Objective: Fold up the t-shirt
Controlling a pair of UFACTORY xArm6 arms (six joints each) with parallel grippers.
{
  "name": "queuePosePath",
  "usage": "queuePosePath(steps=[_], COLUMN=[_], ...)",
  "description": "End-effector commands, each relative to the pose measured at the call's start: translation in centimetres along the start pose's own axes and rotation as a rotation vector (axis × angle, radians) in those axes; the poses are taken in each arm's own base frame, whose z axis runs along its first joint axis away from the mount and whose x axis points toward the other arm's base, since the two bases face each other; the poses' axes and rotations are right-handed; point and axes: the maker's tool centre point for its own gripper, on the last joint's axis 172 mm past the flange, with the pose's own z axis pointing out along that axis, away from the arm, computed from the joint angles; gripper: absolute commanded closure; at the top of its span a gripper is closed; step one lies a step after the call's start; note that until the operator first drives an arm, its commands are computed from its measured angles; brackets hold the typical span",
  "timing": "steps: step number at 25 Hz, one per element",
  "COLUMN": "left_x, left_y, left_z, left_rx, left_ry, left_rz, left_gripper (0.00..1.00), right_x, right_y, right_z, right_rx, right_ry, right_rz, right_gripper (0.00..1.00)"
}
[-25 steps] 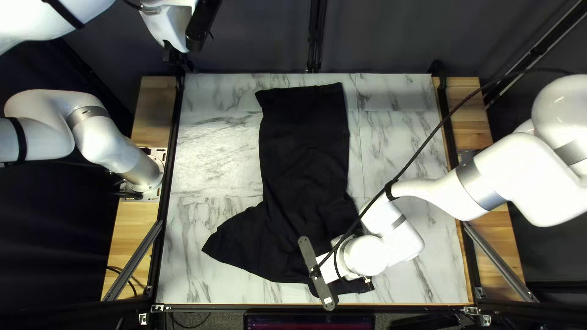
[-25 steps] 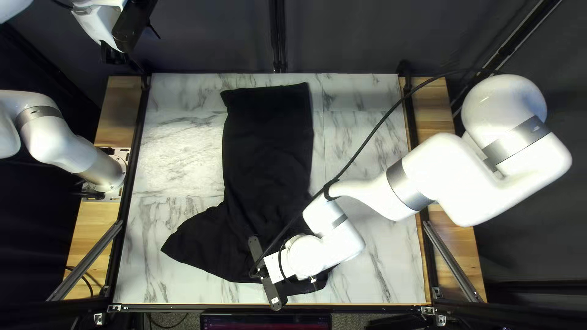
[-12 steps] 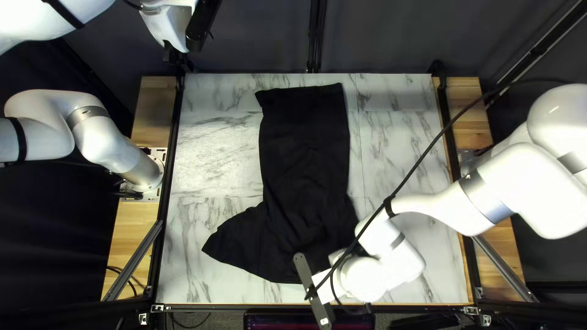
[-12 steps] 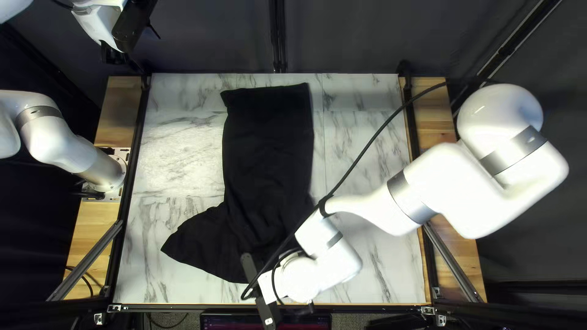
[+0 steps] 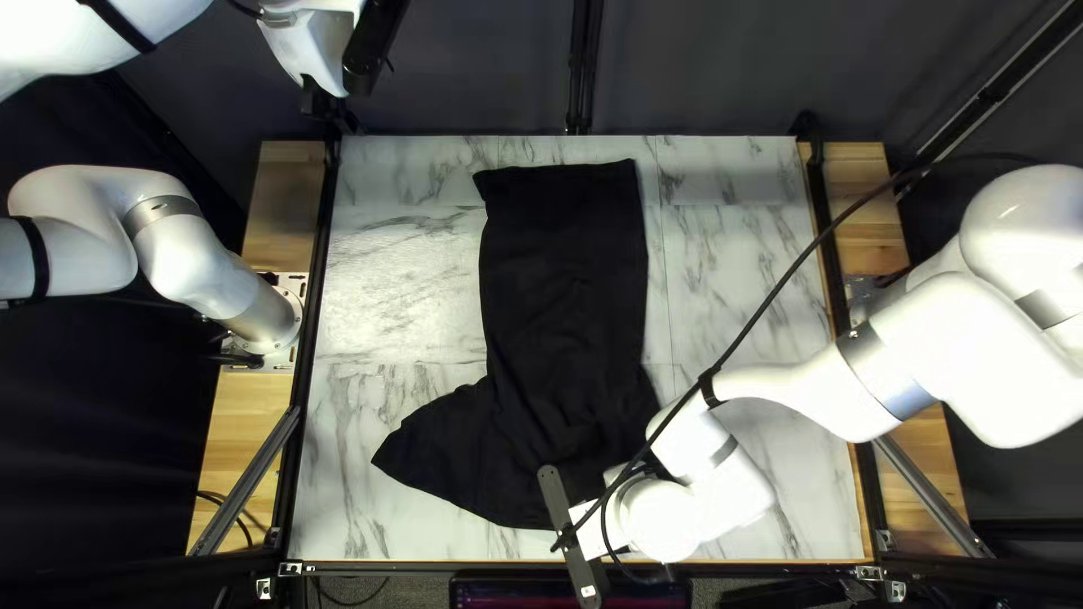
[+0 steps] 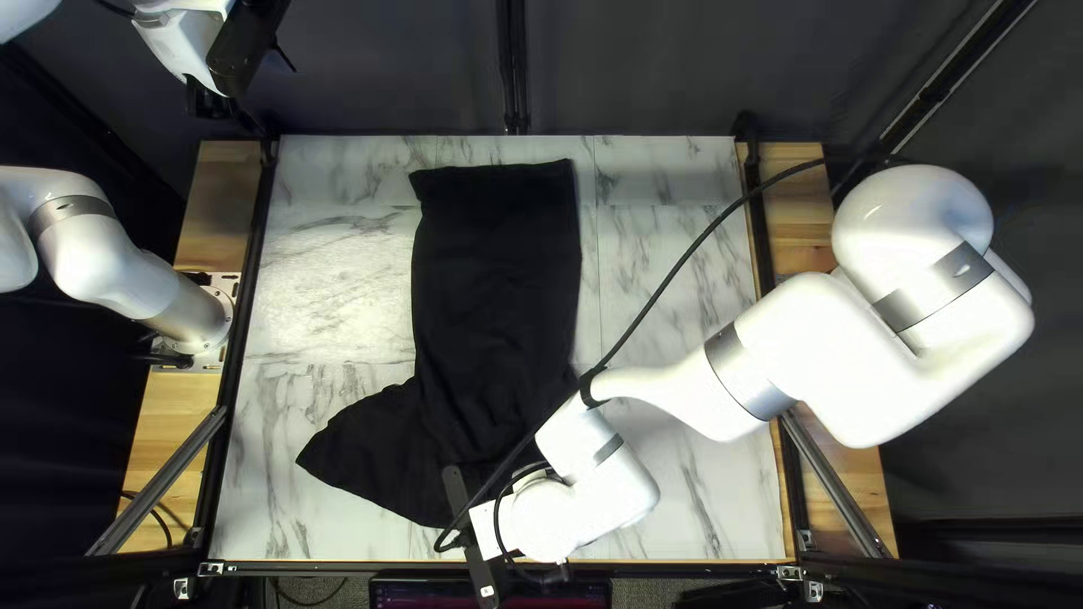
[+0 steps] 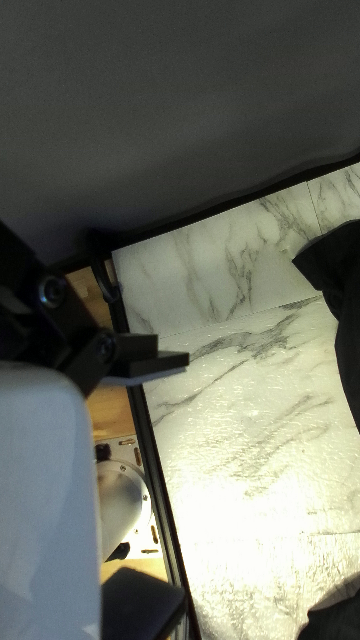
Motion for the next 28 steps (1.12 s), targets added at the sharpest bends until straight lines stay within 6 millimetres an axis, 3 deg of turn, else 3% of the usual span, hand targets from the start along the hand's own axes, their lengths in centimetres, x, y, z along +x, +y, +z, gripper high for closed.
queuePosePath(steps=[1,7,12,15,22,24,25,26,27,28], left_x=[0.0,0.0,0.0,0.0,0.0,0.0,0.0,0.0,0.0,0.0], left_y=[0.0,0.0,0.0,0.0,0.0,0.0,0.0,0.0,0.0,0.0], left_z=[0.0,0.0,0.0,0.0,0.0,0.0,0.0,0.0,0.0,0.0], left_rx=[0.0,0.0,0.0,0.0,0.0,0.0,0.0,0.0,0.0,0.0], left_ry=[0.0,0.0,0.0,0.0,0.0,0.0,0.0,0.0,0.0,0.0], left_rz=[0.0,0.0,0.0,0.0,0.0,0.0,0.0,0.0,0.0,0.0], left_gripper=[0.0,0.0,0.0,0.0,0.0,0.0,0.0,0.0,0.0,0.0], right_x=[0.2,1.1,0.5,-0.3,-0.8,-0.7,-0.6,-0.5,-0.5,-0.4], right_y=[0.5,2.6,6.7,8.7,8.3,8.2,8.3,8.4,8.4,8.5], right_z=[-1.8,-3.4,-3.5,-2.6,0.0,0.7,1.0,1.2,1.3,1.5], right_rx=[-0.012,-0.032,-0.027,0.019,0.141,0.165,0.178,0.186,0.188,0.196], right_ry=[0.01,0.015,0.026,0.052,0.053,0.041,0.033,0.028,0.027,0.021], right_rz=[0.0,-0.011,-0.044,-0.114,-0.292,-0.333,-0.354,-0.365,-0.368,-0.38], right_gripper=[0.0,0.0,0.0,0.0,0.0,0.17,0.41,0.48,0.94,0.97])
